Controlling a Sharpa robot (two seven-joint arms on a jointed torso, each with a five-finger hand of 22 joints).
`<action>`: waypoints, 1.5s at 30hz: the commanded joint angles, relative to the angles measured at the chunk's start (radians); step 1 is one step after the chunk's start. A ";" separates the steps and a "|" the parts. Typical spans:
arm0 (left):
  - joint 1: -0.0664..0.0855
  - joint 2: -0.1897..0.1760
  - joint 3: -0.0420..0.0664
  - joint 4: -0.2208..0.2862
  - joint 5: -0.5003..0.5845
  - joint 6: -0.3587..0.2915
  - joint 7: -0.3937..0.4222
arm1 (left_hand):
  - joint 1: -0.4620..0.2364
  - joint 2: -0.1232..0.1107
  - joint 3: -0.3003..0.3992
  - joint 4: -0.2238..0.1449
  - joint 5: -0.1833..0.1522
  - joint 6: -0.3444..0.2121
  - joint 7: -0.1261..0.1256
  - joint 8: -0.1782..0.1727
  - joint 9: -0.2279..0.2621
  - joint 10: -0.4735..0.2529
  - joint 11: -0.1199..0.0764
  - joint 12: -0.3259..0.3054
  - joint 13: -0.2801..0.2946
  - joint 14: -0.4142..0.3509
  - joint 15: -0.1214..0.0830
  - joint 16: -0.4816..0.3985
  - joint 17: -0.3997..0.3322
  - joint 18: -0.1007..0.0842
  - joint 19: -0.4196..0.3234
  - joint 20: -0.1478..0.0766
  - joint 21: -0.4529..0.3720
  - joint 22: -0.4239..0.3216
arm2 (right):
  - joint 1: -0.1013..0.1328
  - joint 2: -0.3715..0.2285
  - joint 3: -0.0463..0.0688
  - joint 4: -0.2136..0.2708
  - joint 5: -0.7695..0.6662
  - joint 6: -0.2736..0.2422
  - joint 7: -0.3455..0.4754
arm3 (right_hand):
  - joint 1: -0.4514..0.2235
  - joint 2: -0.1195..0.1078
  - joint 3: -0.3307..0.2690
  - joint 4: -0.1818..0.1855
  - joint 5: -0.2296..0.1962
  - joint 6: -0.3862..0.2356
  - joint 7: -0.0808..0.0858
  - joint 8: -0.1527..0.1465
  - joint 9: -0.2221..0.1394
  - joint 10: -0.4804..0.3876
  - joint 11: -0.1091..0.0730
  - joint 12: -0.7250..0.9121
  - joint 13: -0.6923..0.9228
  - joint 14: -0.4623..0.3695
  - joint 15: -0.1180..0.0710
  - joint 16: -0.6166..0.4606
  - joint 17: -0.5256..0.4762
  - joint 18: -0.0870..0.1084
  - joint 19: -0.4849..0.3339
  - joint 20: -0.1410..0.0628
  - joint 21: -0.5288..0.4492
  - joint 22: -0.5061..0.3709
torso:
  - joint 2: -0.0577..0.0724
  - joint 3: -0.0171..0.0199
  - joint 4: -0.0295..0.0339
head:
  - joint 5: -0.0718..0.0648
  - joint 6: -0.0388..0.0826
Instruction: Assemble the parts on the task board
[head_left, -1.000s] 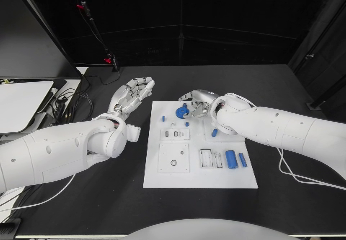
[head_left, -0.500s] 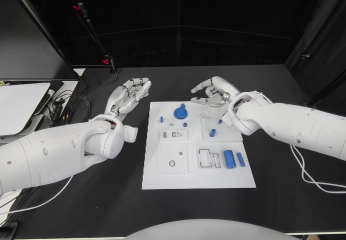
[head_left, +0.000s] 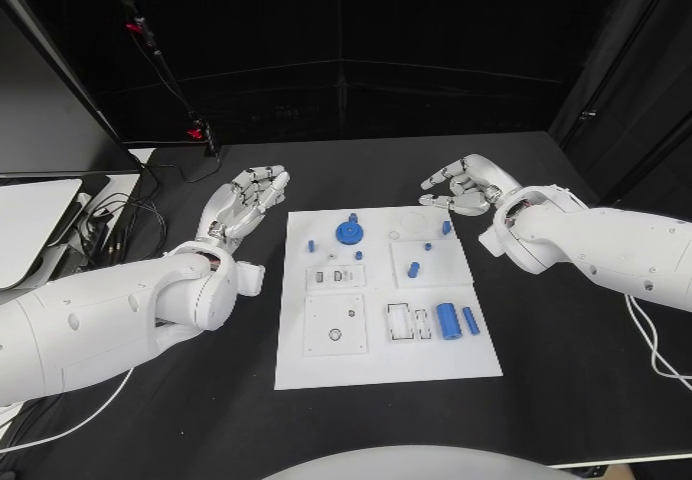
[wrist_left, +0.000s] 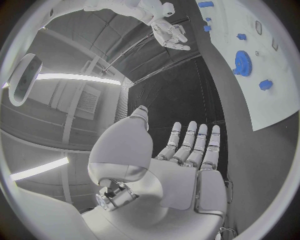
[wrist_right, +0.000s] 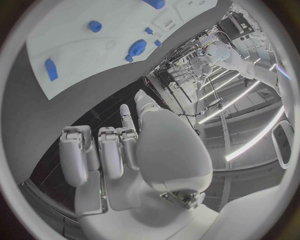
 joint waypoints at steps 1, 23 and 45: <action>0.000 0.001 0.001 -0.001 -0.005 0.010 0.249 | -0.001 0.012 -0.001 -0.001 0.003 0.006 0.159 -0.005 -0.001 0.004 0.001 0.005 0.000 0.008 0.001 0.002 0.002 0.008 -0.007 0.001 0.004 0.001 | -0.003 -0.016 0.000 -0.008 -0.019 0.011 -0.025 | 0.015 0.004 0.000 -0.003 -0.011 0.001 -0.006 -0.005 -0.001 0.105 -0.008 0.003 0.263 0.104 -0.010 0.002 0.263 -0.007 0.104 0.004 0.003 0.263 | -0.001 0.0001 0.0010 | -0.006 -0.001; -0.002 -0.004 0.001 -0.002 -0.005 0.010 0.248 | -0.001 0.012 -0.001 -0.001 0.003 0.006 0.159 -0.005 -0.001 0.004 0.001 0.005 0.000 0.008 0.001 0.002 0.002 0.008 -0.007 0.001 0.004 0.001 | -0.054 0.004 -0.001 -0.151 -0.136 0.131 -0.045 | 0.033 -0.004 -0.013 0.002 -0.049 -0.043 -0.038 -0.047 -0.014 0.105 -0.049 0.003 0.263 0.104 -0.039 0.002 0.263 -0.007 0.104 -0.020 0.003 0.263 | 0.002 0.0003 0.0027 | -0.013 0.007; -0.003 -0.007 0.001 -0.001 -0.005 0.009 0.246 | 0.002 0.014 -0.002 -0.001 0.004 0.006 0.159 -0.005 -0.001 0.004 0.001 0.005 0.000 0.008 0.001 0.003 0.001 0.008 -0.008 0.001 0.004 0.001 | -0.064 0.037 0.000 -0.190 -0.155 0.156 -0.091 | 0.041 0.002 -0.008 0.003 -0.041 -0.035 -0.034 -0.045 -0.013 0.105 -0.049 0.003 0.263 0.104 -0.042 0.002 0.263 -0.007 0.104 -0.025 0.003 0.263 | 0.002 0.0000 0.0033 | -0.010 -0.002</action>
